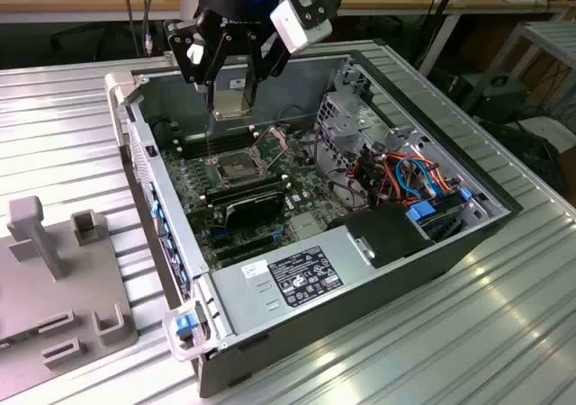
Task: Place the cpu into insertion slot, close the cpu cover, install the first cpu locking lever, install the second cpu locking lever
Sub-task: 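Place the cpu into insertion slot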
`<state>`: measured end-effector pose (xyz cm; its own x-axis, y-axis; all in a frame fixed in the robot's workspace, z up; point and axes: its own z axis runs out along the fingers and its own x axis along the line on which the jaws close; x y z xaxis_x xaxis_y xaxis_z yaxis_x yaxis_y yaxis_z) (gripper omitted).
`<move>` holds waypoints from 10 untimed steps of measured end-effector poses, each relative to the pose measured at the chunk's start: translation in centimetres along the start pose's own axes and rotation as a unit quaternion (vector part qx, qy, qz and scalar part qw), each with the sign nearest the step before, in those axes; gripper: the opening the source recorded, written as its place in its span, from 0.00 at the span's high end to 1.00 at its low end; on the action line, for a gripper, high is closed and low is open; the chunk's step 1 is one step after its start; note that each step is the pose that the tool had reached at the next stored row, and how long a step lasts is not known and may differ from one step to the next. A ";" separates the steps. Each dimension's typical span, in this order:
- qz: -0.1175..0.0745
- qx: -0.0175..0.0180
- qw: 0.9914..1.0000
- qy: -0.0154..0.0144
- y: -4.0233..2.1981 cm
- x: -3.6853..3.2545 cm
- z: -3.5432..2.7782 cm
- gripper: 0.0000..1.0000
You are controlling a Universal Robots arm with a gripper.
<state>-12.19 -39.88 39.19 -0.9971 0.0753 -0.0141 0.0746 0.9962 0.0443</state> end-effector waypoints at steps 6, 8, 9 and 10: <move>0.000 0.000 1.000 0.000 0.00 -0.02 0.01 0.45; 0.004 0.000 1.000 0.000 0.00 -0.04 0.02 0.45; 0.008 0.000 1.000 0.000 0.02 -0.08 0.04 0.45; 0.020 0.000 1.000 0.000 0.02 -0.08 0.04 0.45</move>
<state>-12.10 -39.87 39.14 -0.9933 0.1148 -0.0133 0.1141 0.9925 0.0444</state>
